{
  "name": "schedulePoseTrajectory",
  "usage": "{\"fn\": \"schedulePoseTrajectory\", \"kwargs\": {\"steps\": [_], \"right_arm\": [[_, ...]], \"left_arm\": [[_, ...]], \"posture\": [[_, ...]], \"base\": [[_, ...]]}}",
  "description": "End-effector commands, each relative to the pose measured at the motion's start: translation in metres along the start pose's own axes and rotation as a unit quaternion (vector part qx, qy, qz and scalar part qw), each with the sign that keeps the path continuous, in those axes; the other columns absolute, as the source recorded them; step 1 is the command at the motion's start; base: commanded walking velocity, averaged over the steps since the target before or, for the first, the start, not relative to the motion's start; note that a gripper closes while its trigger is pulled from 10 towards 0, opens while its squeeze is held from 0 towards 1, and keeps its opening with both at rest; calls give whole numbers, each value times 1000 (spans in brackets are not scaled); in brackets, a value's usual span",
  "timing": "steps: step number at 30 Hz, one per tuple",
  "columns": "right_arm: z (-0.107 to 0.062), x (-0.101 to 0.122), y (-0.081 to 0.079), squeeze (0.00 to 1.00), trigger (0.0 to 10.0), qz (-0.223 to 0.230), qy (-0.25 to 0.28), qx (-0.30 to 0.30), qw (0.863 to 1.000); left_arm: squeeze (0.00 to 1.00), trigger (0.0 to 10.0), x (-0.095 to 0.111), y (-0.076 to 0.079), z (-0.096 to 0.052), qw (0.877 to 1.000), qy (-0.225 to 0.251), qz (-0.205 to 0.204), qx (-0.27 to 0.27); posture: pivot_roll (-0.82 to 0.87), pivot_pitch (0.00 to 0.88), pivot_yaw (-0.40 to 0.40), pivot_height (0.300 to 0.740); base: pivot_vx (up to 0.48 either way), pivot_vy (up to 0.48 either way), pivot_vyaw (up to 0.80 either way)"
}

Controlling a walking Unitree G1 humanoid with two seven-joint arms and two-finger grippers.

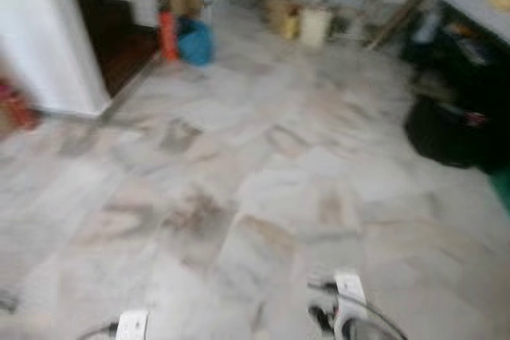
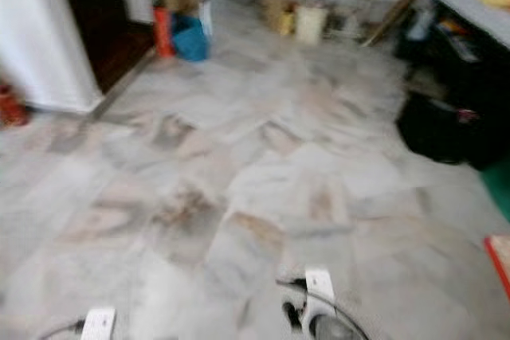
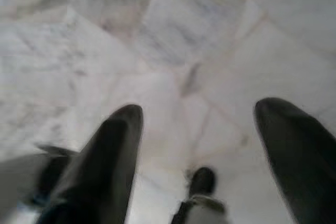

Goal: Hang hanger

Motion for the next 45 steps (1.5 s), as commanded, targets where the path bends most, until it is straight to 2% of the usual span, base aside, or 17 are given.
{"fn": "schedulePoseTrajectory", "kwargs": {"steps": [1,3,10,13,16,22,33,45], "right_arm": [[0,-1,1,0,10000,7,-1,-2,1000],[0,-2,1,0,10000,7,-1,-2,1000],[0,-2,1,0,10000,6,-1,0,1000],[0,-2,0,0,10000,6,0,3,1000],[0,-1,0,0,10000,7,0,4,1000],[0,0,-1,0,10000,11,4,6,1000],[0,1,-2,0,10000,11,4,5,1000],[0,1,-2,0,10000,12,5,7,1000]], "left_arm": [[0,10000,5,-5,1,1000,6,3,1],[0,10000,-2,-12,-1,1000,3,2,3],[0,10000,-15,-21,-5,1000,-10,1,4],[0,10000,-15,-17,-4,1000,-12,0,3],[0,10000,-13,-6,-3,1000,-13,0,-3],[0,10000,1,6,1,1000,-5,0,-7],[0,10000,20,-5,4,1000,5,-1,-3],[0,10000,33,-8,6,1000,10,-1,-2]], "posture": [[2,8,-67,740],[0,16,-67,740],[-4,21,-66,740],[-5,23,-65,740],[-5,25,-65,740],[-8,27,-65,740],[-9,24,-65,740],[-8,22,-65,740]], "base": [[-319,0,0],[-321,0,0],[-324,0,0],[-325,0,0],[-322,0,0],[-325,0,0],[-327,0,0],[-328,0,0]]}}
Point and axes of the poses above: a point about 5 cm out from each wrist's last joint towards the gripper, its own z axis pointing out of the wrist towards the gripper, its own x axis along the axis of the wrist's last joint, y = z × x, the point moved 6 cm from there along z, pointing out of the wrist towards the gripper, and after that the axes turned 12 degrees about z, right-handed, at the moved point
